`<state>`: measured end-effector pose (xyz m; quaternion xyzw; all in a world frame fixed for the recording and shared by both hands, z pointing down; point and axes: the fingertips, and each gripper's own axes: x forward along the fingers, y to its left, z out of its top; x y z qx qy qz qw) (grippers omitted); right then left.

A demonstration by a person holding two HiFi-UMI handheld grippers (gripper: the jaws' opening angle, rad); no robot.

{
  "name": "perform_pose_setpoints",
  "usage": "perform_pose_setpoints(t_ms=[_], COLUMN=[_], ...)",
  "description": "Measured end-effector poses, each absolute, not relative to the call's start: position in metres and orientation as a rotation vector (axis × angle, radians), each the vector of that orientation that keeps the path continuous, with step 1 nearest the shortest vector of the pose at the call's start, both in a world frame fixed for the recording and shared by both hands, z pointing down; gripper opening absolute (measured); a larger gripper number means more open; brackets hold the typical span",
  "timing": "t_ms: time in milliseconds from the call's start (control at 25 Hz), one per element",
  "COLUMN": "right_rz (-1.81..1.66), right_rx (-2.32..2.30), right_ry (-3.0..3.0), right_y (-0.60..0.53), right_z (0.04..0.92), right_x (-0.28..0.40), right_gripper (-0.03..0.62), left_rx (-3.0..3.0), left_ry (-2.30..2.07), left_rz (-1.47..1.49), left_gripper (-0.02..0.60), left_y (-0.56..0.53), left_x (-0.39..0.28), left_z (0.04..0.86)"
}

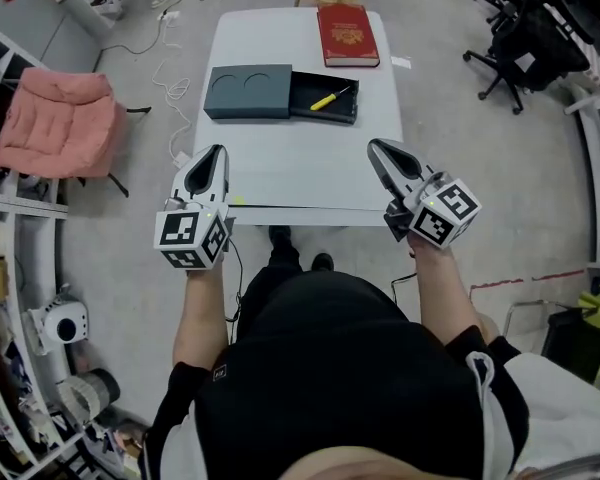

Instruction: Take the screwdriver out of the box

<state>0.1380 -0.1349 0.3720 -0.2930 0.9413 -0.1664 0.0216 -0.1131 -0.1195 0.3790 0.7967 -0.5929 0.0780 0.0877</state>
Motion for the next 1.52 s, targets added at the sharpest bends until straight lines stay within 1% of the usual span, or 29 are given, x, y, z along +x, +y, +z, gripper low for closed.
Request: perform_pose_setpoints(t_ms=[720,1040,1520], right_rz=[-0.547,-0.590,-0.668], right_rx=[-1.101,-1.141,-1.063], right_ry=[2.931,2.958,3.110], right_y=[-0.273,-0.305,-0.351], right_z=[0.392,0.404,0.451], right_x=[0.040,0.043,0.061], right_gripper=[0.029,0.029,0.031], left_rx=[2.435,2.429,2.365], left_ry=[-1.639,-1.570,-1.589], left_rz=[0.225,0.241,0.267], left_gripper=[0.029,0.029,0.029], left_y=[-0.275,-0.307,-0.332], left_x=[-0.214,-0.203,-0.176], left_z=[0.404,0.419,0.436])
